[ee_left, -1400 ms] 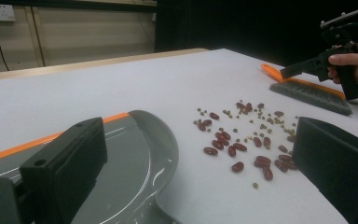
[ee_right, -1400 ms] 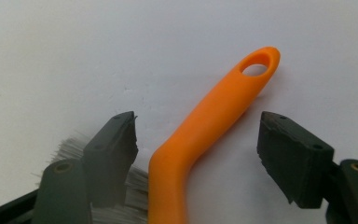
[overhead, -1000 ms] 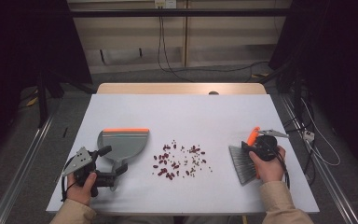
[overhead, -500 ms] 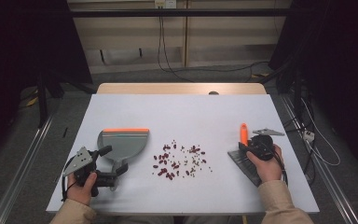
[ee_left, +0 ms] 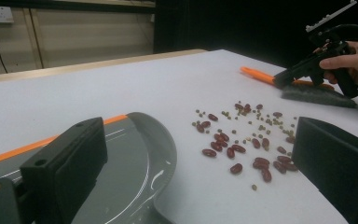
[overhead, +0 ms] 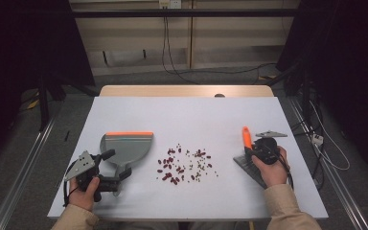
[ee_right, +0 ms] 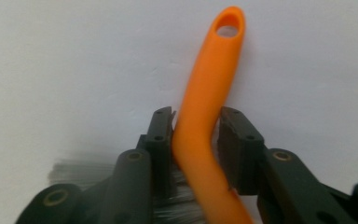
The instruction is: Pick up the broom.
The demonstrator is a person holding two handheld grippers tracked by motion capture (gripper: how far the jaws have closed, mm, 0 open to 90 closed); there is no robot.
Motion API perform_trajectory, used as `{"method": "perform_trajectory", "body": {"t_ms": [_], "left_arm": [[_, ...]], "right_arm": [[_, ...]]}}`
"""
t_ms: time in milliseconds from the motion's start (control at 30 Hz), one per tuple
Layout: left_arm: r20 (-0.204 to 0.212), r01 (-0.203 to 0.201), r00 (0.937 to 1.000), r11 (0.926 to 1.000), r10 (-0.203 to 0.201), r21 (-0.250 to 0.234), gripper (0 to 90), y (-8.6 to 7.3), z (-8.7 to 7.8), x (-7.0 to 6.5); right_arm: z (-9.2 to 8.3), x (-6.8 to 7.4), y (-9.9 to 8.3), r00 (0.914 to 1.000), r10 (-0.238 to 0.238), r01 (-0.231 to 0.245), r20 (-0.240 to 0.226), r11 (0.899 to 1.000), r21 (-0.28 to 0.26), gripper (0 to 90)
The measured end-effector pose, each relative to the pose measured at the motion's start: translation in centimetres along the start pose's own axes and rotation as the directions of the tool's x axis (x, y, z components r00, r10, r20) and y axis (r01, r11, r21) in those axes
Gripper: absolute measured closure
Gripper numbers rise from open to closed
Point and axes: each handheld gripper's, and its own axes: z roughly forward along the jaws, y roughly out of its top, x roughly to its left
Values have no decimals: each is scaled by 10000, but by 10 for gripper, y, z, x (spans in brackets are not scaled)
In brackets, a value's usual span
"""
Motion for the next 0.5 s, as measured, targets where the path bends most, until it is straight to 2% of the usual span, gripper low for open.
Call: {"method": "perform_trajectory", "body": {"t_ms": [67, 167, 267, 333, 433, 500], "left_arm": [[-4, 1, 10000, 10000, -1, -17, 33, 0, 0, 0], [33, -59, 10000, 10000, 59, 19, 33, 0, 1, -1], [16, -74, 10000, 10000, 74, 5, 33, 0, 1, -1], [38, -79, 10000, 10000, 79, -10, 33, 0, 0, -1], [-4, -60, 10000, 10000, 60, -33, 32, 0, -1, 0], [-12, -56, 10000, 10000, 56, 9, 32, 0, -1, 1]], "right_arm": [[0, 2, 1, 9999, -134, 134, 15, 9999, 1, 681], [4, 6, 4, 9986, -126, 127, -505, 9999, 20, 680], [6, 8, 5, 9984, -222, 218, -520, 9997, -82, 665], [5, 8, 5, 9990, -31, 30, -447, 10000, -28, 616], [4, 6, 4, 9989, 144, -143, -446, 9999, 17, 591], [5, 7, 4, 9994, -41, 42, -352, 10000, 27, 594]]}}
